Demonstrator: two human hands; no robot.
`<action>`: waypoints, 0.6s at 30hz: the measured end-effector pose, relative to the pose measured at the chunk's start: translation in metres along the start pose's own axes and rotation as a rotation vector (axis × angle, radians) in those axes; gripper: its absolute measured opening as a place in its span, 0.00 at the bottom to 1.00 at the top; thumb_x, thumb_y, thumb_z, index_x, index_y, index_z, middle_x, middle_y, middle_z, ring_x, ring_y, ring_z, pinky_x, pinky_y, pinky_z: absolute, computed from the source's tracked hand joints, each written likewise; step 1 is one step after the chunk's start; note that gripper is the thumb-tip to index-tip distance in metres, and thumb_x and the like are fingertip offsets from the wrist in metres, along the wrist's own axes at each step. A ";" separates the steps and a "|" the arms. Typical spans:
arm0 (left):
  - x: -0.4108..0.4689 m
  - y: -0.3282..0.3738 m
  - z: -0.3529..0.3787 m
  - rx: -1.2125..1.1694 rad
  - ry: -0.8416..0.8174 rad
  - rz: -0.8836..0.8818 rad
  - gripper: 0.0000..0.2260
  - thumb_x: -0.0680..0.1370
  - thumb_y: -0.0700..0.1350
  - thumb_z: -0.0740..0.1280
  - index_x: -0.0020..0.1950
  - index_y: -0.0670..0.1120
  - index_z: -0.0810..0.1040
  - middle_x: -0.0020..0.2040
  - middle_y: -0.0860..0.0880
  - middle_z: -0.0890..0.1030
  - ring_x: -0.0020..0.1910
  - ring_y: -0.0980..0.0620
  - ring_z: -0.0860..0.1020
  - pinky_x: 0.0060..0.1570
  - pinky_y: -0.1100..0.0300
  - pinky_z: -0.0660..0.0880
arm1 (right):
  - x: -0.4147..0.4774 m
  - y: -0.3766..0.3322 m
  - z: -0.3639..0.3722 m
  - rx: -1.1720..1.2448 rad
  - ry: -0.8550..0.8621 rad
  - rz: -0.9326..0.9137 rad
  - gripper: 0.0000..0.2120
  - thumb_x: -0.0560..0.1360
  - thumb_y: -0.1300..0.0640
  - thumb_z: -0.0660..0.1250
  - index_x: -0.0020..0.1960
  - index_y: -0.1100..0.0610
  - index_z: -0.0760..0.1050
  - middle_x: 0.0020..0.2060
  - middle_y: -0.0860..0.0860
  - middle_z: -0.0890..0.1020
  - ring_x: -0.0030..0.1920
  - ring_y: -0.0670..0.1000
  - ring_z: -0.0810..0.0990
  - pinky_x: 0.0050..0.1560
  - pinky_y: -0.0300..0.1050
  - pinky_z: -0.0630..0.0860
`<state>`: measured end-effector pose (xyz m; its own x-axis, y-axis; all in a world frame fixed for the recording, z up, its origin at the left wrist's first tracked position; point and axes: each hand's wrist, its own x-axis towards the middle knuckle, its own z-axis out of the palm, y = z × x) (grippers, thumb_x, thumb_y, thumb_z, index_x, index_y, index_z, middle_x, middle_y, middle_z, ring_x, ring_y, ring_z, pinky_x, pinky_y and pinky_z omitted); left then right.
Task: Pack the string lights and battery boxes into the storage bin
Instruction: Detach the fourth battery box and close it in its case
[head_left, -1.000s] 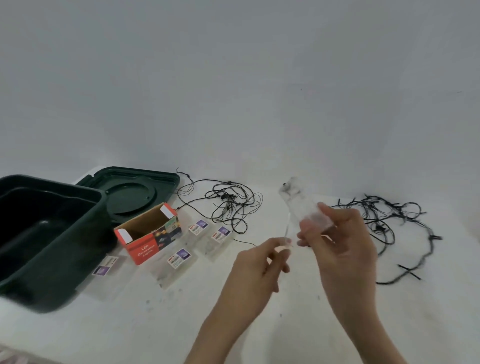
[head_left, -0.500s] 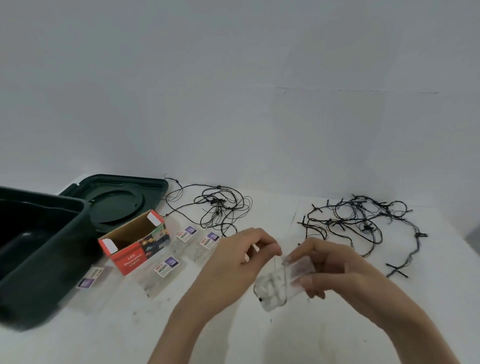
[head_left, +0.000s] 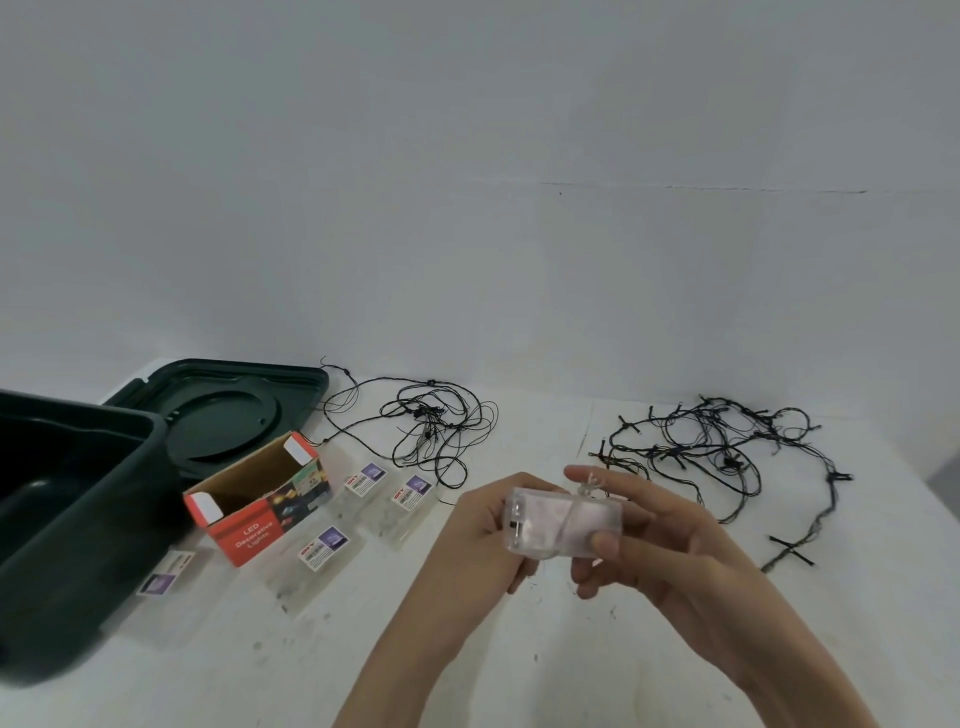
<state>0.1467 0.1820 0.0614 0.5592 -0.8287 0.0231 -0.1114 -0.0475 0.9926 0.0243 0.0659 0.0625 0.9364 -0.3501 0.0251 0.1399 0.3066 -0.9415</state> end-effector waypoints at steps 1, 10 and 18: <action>0.000 0.000 0.000 0.013 0.002 -0.007 0.11 0.72 0.38 0.61 0.37 0.49 0.81 0.21 0.54 0.67 0.22 0.57 0.62 0.24 0.67 0.60 | -0.001 -0.001 0.000 -0.005 0.012 -0.001 0.30 0.57 0.52 0.81 0.57 0.57 0.80 0.39 0.61 0.81 0.36 0.57 0.79 0.39 0.45 0.78; -0.004 -0.006 0.005 -0.098 -0.045 -0.152 0.15 0.81 0.47 0.57 0.40 0.45 0.79 0.28 0.51 0.75 0.24 0.54 0.67 0.32 0.62 0.67 | 0.004 -0.004 0.006 -0.002 0.267 -0.150 0.28 0.51 0.44 0.82 0.45 0.58 0.83 0.32 0.59 0.80 0.29 0.54 0.78 0.31 0.42 0.77; -0.008 -0.016 0.011 0.051 -0.105 -0.080 0.11 0.81 0.41 0.59 0.51 0.51 0.81 0.29 0.54 0.77 0.22 0.57 0.67 0.25 0.69 0.63 | 0.008 -0.002 0.000 -0.015 0.444 -0.144 0.29 0.48 0.44 0.82 0.45 0.58 0.83 0.34 0.60 0.82 0.31 0.54 0.80 0.33 0.41 0.79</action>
<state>0.1348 0.1835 0.0436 0.4795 -0.8747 -0.0711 -0.1128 -0.1417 0.9835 0.0321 0.0626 0.0647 0.6791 -0.7339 0.0130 0.2509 0.2154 -0.9437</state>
